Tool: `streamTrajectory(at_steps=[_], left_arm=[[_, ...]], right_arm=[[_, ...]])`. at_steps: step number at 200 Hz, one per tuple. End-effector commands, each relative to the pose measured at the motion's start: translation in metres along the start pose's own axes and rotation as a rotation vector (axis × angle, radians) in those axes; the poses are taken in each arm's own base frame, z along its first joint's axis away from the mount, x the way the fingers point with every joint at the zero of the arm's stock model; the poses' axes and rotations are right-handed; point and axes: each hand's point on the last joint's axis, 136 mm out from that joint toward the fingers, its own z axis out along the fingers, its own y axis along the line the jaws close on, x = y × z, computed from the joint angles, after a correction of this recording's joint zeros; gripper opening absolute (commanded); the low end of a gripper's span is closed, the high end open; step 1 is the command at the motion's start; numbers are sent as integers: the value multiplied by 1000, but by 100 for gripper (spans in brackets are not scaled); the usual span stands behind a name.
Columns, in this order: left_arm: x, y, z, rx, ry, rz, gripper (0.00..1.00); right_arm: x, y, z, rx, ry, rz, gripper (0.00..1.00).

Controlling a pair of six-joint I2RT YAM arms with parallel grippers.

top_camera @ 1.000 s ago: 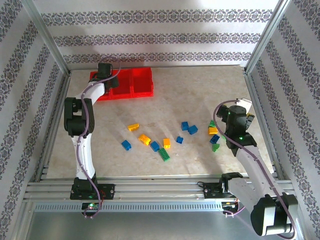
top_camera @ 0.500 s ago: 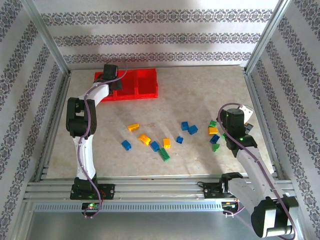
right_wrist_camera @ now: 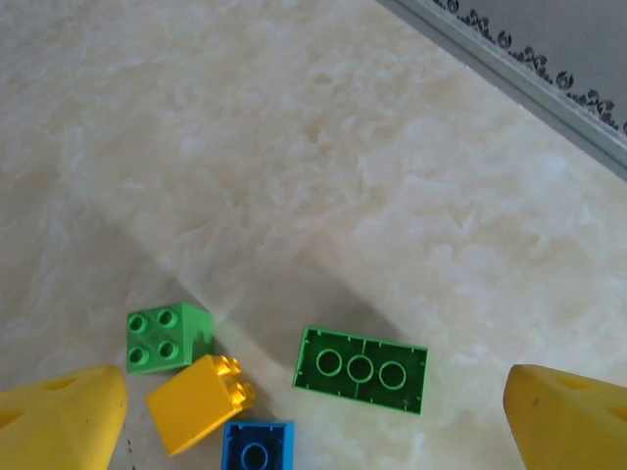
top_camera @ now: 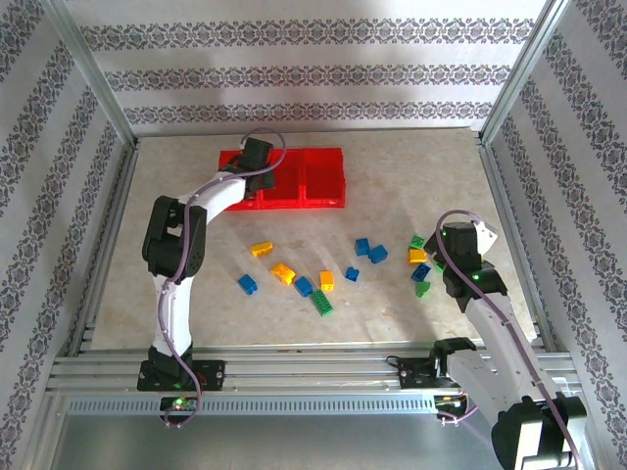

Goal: Sort the legos into containers by color
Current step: Move the container to the top-center of the table.

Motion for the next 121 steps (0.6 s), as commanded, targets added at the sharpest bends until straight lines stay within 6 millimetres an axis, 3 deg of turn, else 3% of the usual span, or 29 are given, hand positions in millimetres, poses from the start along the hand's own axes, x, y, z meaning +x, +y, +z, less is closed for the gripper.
streamTrajectory(at_steps=[1, 52, 83, 121], left_arm=[[48, -33, -9, 31, 122, -54, 10], [80, -76, -12, 29, 142, -101, 11], [85, -93, -16, 35, 132, -111, 12], [85, -110, -17, 61, 128, -111, 20]], right_arm=[[10, -2, -4, 0, 46, 12, 98], [15, -2, -4, -10, 64, 25, 98], [22, 0, -1, -19, 101, 36, 98], [32, -2, 4, -20, 142, 60, 98]])
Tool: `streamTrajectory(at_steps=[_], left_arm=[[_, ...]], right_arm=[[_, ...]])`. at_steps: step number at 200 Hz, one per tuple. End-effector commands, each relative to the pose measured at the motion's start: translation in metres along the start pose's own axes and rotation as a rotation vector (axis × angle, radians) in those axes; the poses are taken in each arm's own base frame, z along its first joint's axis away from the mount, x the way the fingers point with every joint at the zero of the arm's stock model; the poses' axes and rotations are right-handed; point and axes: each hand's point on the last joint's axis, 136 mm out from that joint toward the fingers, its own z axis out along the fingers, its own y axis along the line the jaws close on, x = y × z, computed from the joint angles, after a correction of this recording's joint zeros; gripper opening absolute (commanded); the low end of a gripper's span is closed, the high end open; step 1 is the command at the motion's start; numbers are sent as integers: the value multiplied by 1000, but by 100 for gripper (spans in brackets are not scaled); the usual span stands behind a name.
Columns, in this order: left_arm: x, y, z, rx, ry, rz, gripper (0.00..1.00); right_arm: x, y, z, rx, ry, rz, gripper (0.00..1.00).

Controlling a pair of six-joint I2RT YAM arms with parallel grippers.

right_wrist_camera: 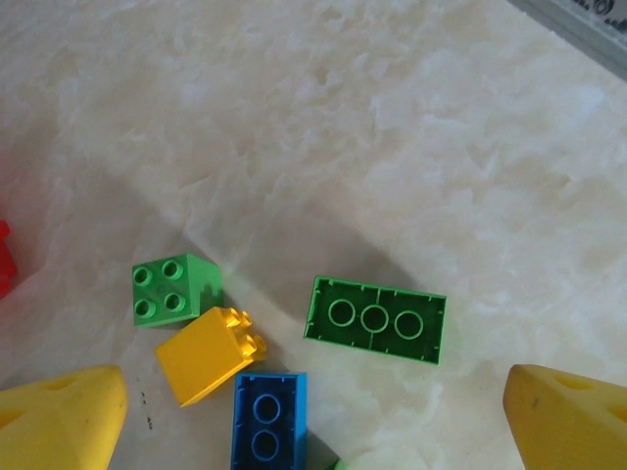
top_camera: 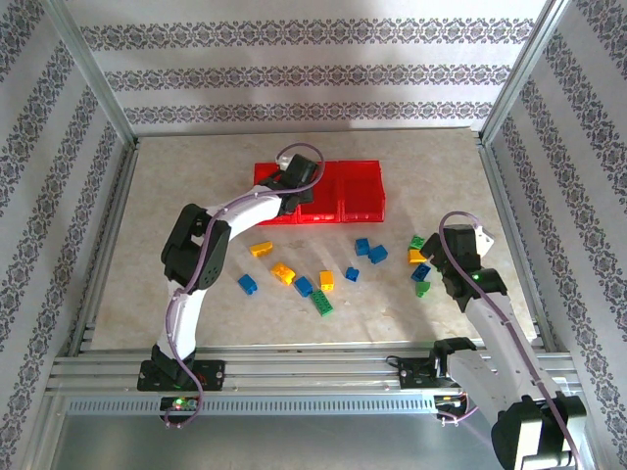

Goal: Sort the legos into containers by color
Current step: Move the container to the top-center of the table.

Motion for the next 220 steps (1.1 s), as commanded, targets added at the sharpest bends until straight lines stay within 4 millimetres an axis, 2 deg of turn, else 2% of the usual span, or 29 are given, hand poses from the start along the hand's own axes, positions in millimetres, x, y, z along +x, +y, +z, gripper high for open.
streamTrajectory(at_steps=[1, 34, 56, 80, 105, 123, 151, 181, 220], left_arm=[[41, -10, 12, 10, 125, -46, 20], [36, -17, 10, 29, 115, -38, 26], [29, -19, 6, 35, 98, -25, 35], [15, -25, -3, 56, 64, -13, 51], [-8, -39, -19, 117, 26, 6, 68], [-27, -49, -36, 156, -8, 20, 80], [-50, -54, -63, 195, -62, 31, 100], [-61, -52, -90, 236, -112, 50, 100], [-55, -41, -117, 299, -172, 55, 100]], right_arm=[[13, -5, 4, 7, 51, 24, 98], [20, -9, 7, 15, 78, 27, 98], [21, -10, 7, 17, 82, 31, 98], [22, -11, 7, 17, 83, 30, 98], [21, -10, 7, 18, 87, 19, 98], [19, -9, 6, 20, 90, 11, 98], [17, -6, 6, 18, 98, -1, 98], [16, -1, 7, 9, 107, -14, 98], [11, 4, 7, 3, 111, -46, 96]])
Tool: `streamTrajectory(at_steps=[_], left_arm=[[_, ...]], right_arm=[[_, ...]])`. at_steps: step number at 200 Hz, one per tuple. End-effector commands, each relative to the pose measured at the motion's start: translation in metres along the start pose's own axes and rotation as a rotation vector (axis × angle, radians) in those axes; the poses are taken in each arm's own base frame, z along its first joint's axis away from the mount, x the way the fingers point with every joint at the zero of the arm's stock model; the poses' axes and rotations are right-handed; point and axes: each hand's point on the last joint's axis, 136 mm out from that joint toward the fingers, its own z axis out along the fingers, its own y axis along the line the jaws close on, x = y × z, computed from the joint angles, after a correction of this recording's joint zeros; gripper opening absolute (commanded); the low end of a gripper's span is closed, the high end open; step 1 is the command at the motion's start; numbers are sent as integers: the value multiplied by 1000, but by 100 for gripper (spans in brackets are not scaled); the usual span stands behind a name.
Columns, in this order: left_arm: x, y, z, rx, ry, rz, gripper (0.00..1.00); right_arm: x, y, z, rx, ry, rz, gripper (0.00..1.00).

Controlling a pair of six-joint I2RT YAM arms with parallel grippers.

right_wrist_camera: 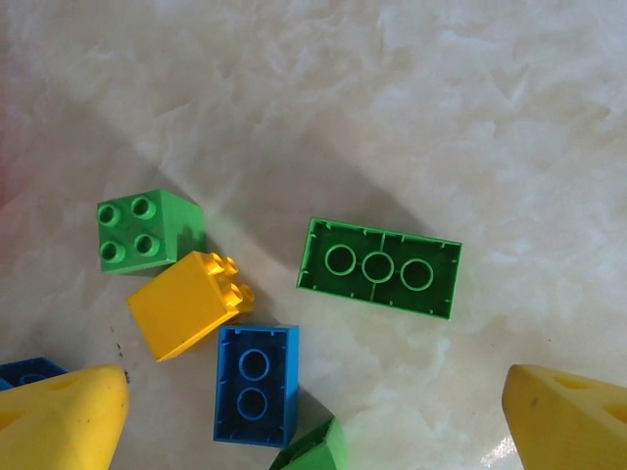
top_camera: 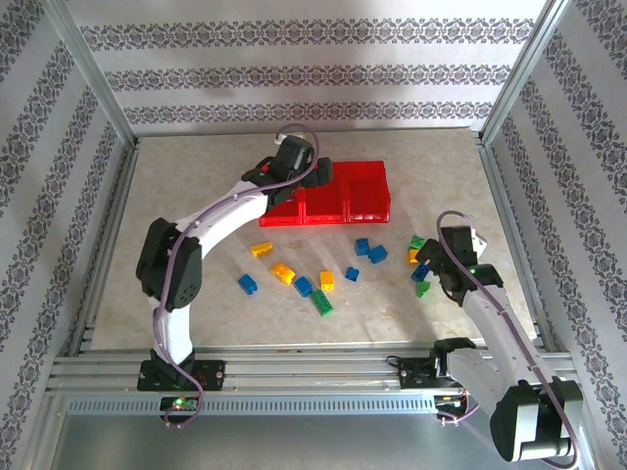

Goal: Sort the legos into containers by color
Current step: Move the container to the top-center of the table, then pick up the lego from the middle-right of the table.

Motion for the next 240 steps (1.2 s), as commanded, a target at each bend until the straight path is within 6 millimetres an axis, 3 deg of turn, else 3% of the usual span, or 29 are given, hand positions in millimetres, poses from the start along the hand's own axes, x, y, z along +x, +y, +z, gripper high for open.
streamTrajectory(at_steps=[1, 82, 132, 175, 240], left_arm=[[0, -5, -19, 56, -50, 39, 100], [38, 41, -86, 121, -216, 8, 100], [70, 91, -113, -2, -241, -35, 100], [85, 129, -130, -102, -292, -111, 100], [87, 150, -143, -151, -323, -131, 100]], right_arm=[[-11, 5, -6, -9, -9, -20, 96], [-19, 33, 3, -19, 51, -118, 79], [-23, 60, 22, -27, 115, -190, 75], [-33, 74, 41, 10, 174, -222, 73], [-22, 86, 78, -7, 338, -232, 70]])
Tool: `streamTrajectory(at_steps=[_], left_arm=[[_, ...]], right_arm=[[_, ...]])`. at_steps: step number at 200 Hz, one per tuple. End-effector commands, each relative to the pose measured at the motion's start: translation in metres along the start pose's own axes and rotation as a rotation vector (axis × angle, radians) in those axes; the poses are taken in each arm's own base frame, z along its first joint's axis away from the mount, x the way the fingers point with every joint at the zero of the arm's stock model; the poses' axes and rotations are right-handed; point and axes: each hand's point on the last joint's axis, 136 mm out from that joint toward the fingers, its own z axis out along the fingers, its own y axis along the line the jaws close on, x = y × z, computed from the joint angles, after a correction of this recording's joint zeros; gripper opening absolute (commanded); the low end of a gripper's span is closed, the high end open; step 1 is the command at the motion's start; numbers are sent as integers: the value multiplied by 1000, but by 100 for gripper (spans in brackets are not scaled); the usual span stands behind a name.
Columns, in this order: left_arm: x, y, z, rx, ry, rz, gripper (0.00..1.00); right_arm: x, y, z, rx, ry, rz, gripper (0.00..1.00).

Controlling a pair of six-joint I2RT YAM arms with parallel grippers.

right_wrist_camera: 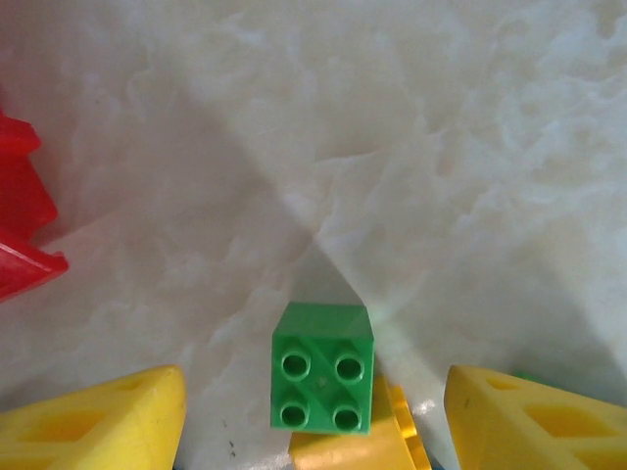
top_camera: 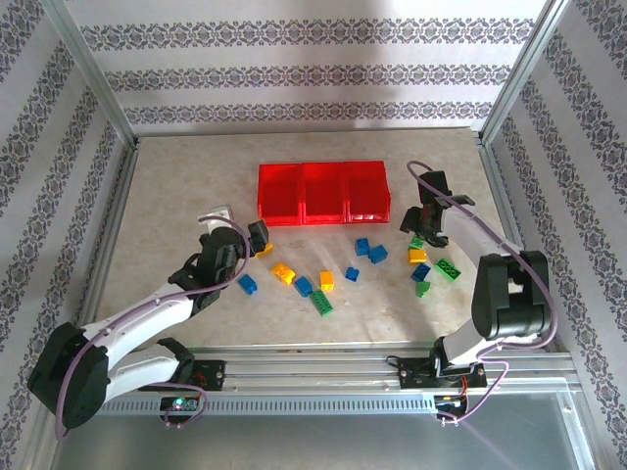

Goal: Sort the legos into containers by color
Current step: Pick up the lego from the middle-right of the table.

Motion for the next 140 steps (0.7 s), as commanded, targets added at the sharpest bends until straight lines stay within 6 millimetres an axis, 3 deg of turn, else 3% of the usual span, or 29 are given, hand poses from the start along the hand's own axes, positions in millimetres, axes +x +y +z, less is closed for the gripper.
streamTrajectory(at_steps=[1, 48, 140], left_arm=[[-12, 9, -3, -32, -52, -36, 100], [-10, 20, -5, -66, -52, -44, 100], [-11, 29, -6, -99, -54, -57, 100]], right_arm=[[5, 4, 7, -18, 70, -20, 70], [12, 4, 28, -12, 144, -20, 62], [20, 5, 42, -12, 184, -13, 42]])
